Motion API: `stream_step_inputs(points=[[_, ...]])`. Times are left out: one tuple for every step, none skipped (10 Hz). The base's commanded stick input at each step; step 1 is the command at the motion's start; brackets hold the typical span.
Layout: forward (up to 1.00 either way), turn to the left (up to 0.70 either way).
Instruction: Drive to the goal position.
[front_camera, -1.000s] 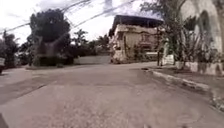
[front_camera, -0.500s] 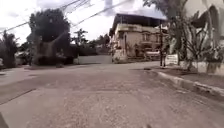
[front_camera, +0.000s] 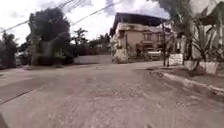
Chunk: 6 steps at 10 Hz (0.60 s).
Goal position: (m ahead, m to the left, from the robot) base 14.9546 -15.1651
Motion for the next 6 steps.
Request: stream_step_inputs(points=[[0.70, 0.00], [0.70, 0.00], [0.70, 0.00], [0.70, 0.00], [0.70, 0.00], [0.70, 0.00]])
